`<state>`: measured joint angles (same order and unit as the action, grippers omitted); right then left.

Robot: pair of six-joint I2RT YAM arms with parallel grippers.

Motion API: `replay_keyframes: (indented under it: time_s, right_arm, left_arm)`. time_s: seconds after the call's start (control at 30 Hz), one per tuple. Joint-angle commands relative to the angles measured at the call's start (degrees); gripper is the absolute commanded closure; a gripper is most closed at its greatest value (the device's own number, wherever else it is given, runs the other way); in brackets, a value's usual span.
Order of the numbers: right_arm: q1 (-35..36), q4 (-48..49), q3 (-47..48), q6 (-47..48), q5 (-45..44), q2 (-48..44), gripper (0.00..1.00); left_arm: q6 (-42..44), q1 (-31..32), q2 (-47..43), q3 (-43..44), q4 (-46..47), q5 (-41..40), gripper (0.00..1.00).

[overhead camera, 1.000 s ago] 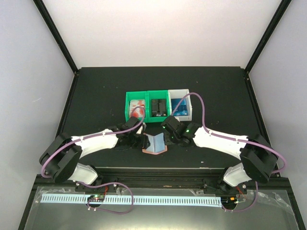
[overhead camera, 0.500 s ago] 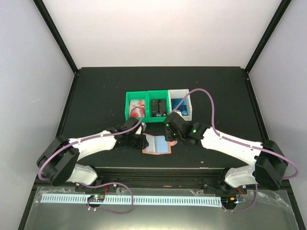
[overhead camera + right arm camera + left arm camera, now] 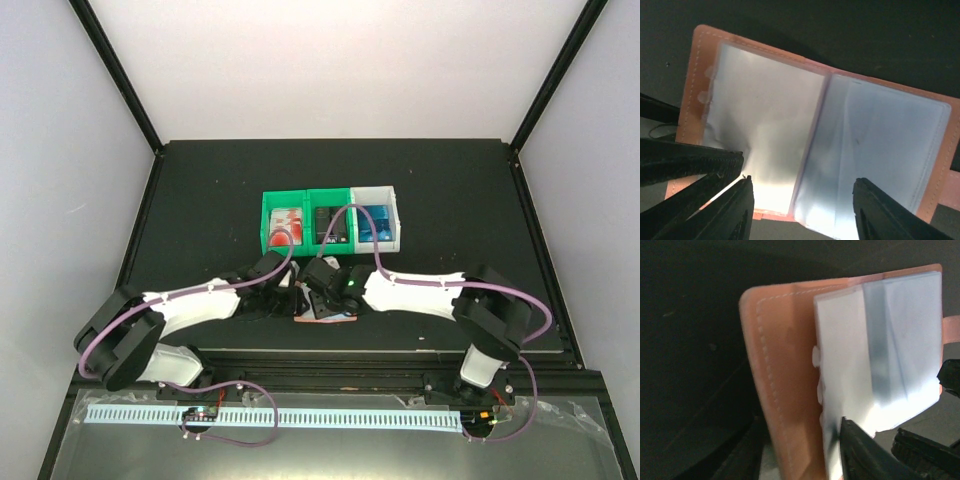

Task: Put the credit cards into the card holder
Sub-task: Open the card holder at the center of the board.

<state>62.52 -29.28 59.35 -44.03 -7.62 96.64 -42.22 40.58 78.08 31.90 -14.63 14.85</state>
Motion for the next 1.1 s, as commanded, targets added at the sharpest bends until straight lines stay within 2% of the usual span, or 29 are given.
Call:
replay_keyframes:
  time_s: [0.0, 0.1, 0.37, 0.5, 0.77, 1.07]
  right_arm:
    - [2.5, -3.7, 4.0, -1.3, -6.3, 3.3, 0.42]
    - [4.3, -6.8, 5.6, -3.2, -10.4, 6.3, 0.36]
    - [7.9, -8.8, 6.9, -7.1, -16.7, 13.0, 0.25]
    - [7.9, -9.4, 6.1, -8.9, -15.9, 14.3, 0.23]
    - [7.5, -6.9, 5.6, -8.4, -14.2, 5.1, 0.23]
    - [3.7, -3.1, 5.2, -6.4, -11.9, -3.6, 0.23]
  left_arm:
    - [-3.1, -0.7, -4.3, -2.1, 0.0, -3.0, 0.49]
    - [-3.4, -1.4, -7.8, -3.2, 0.1, -1.7, 0.44]
    - [-3.4, -7.0, -15.2, -5.9, -3.2, -2.2, 0.44]
    - [-2.0, -10.8, -19.7, -6.6, -5.3, -1.7, 0.43]
    - [0.8, -11.9, -24.1, -7.0, -4.8, 4.6, 0.43]
    - [4.0, -11.8, -30.3, -4.8, -3.9, 10.4, 0.42]
